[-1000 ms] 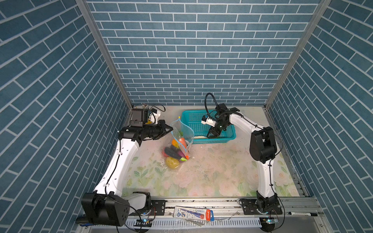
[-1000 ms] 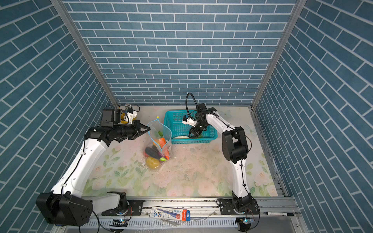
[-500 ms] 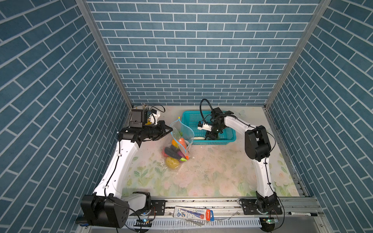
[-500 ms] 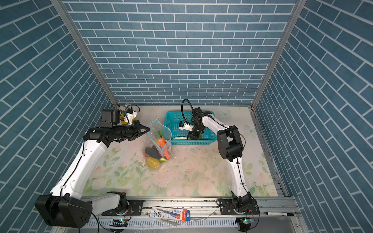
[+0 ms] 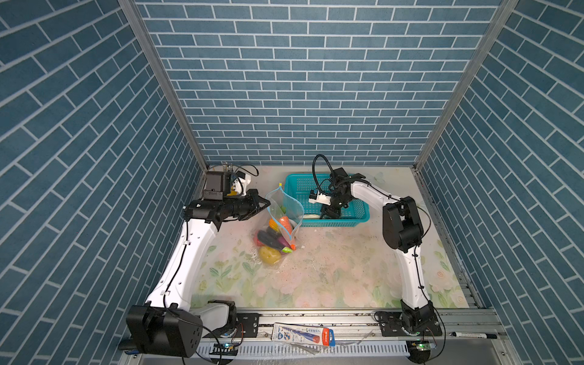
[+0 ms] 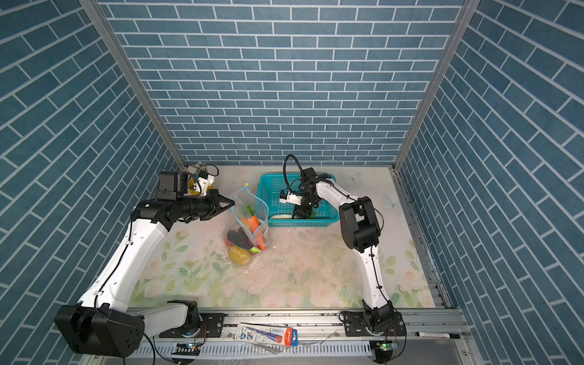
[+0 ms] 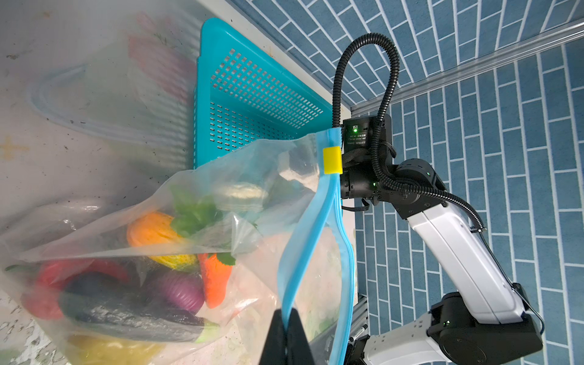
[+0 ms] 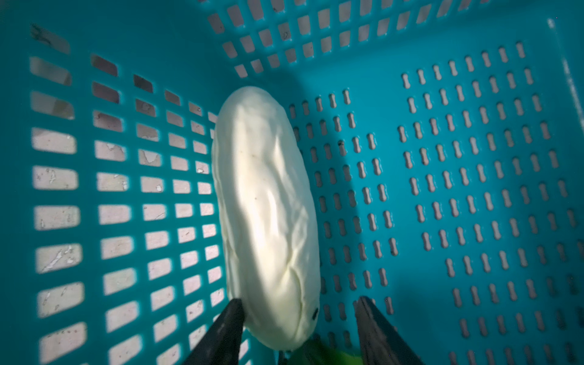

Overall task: Place the food in the zip-top bag and seal the zipper
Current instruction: 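Lower the right gripper into the teal basket around the white vegetable, then close the right gripper on the white vegetable and lift it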

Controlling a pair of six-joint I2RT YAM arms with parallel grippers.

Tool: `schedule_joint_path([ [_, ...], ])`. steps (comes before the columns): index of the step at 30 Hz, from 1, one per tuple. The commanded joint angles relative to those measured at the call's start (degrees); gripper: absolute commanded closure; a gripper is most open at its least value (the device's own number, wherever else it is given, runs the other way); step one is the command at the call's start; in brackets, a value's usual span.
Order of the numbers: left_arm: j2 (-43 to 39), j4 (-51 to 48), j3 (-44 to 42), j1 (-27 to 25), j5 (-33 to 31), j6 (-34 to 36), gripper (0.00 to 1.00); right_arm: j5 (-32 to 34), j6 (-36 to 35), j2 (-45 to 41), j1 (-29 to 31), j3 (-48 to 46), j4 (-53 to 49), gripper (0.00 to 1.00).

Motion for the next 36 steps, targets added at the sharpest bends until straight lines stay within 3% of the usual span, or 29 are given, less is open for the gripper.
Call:
schedule_joint_path([
  [1, -0.6, -1.0, -0.1, 0.5, -0.3, 0.8, 1.00, 2.2, -5.8, 3.2, 0.9, -1.1, 3.1, 0.39],
  [9, -0.2, -1.2, 0.1, 0.5, -0.3, 0.8, 1.00, 2.2, -7.8, 2.7, 1.3, -2.8, 7.5, 0.32],
  [18, 0.1, -1.4, 0.0, 0.5, -0.4, 1.2, 1.00, 0.8, -9.2, 2.6, 1.3, -1.1, 4.8, 0.42],
  [27, 0.3, -1.3, -0.1, 0.5, -0.3, 1.2, 1.00, -2.8, -10.4, -0.1, 1.3, -5.0, 8.9, 0.45],
  [36, 0.3, -1.8, -0.1, 0.6, -0.5, 1.6, 1.00, -3.1, -10.3, -1.1, 1.2, -5.5, 8.7, 0.55],
])
